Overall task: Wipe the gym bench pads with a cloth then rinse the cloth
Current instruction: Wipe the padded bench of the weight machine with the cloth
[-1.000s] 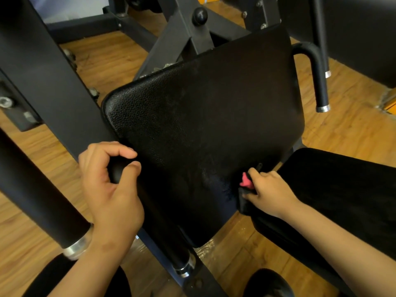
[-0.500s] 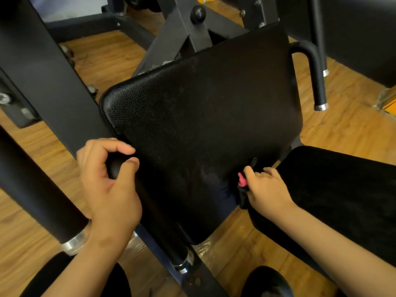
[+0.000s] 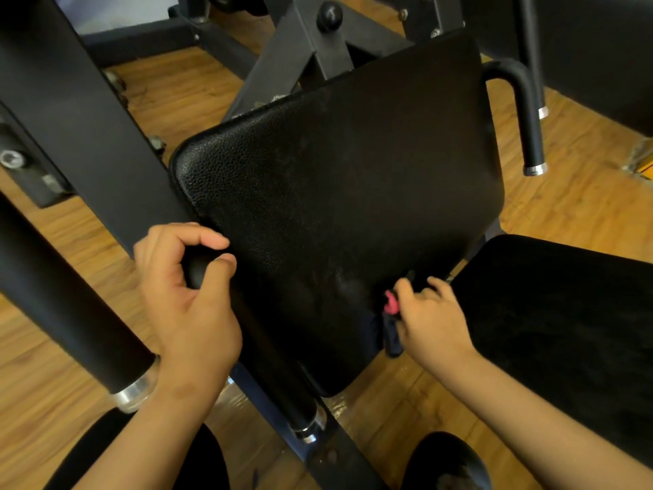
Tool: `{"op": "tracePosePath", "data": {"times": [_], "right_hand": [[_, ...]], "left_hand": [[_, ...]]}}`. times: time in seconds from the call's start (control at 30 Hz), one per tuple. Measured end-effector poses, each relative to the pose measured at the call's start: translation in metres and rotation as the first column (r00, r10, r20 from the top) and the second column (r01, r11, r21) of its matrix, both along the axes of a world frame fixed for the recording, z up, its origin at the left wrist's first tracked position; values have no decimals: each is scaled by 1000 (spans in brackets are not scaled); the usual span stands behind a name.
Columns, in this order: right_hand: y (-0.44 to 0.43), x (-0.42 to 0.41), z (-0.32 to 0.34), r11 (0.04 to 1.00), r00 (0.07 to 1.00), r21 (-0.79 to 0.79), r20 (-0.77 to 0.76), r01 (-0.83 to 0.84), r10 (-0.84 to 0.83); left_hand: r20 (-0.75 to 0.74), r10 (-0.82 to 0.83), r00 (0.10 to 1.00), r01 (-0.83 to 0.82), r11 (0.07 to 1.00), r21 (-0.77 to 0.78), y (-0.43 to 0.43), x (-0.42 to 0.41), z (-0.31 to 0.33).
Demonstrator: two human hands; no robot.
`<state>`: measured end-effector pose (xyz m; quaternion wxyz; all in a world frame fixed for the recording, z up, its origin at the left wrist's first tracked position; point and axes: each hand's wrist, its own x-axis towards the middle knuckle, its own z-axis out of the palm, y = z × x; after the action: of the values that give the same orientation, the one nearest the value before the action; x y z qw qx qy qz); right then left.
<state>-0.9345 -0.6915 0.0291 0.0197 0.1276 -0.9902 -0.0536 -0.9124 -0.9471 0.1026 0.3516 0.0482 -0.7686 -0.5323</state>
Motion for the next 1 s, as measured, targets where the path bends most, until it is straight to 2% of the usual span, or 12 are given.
{"op": "tracePosePath", "data": {"times": [0.1,0.17,0.33,0.43,0.57,0.7,0.77,0.87,0.93,1.0], "right_hand": [[-4,-3,7,987,981,25,106,160,-161],[-18,12,3,980,975,-16,112,196,-193],[-31,30,-6,989,987,-70,-86,129,-135],[-18,6,0,976,950,-119,-234,181,-205],[-39,6,10,954,968,-244,-135,174,-211],[-66,24,11,935,992,-345,-122,-80,40],[-55,7,11,909,991,-416,-126,-24,-32],[-38,-19,14,848,957,-488,-79,207,-279],[-47,-15,13,834,963,-525,-88,172,-254],[-62,1,11,823,988,-566,-102,39,-117]], "left_hand": [[5,2,1000,-2,1000,-3,0,0,0],[7,-3,1000,3,1000,-1,1,1,1],[2,-3,1000,3,1000,-13,-1,0,1],[8,-1,1000,1,1000,-13,-1,1,1],[23,0,1000,0,1000,-23,0,1,1],[14,0,1000,0,1000,-31,-1,2,2],[11,2,1000,-1,1000,-29,-1,1,3],[12,0,1000,0,1000,-29,-1,1,2],[10,-3,1000,3,1000,-29,-1,1,1],[7,-3,1000,3,1000,-26,-1,1,1]]}}
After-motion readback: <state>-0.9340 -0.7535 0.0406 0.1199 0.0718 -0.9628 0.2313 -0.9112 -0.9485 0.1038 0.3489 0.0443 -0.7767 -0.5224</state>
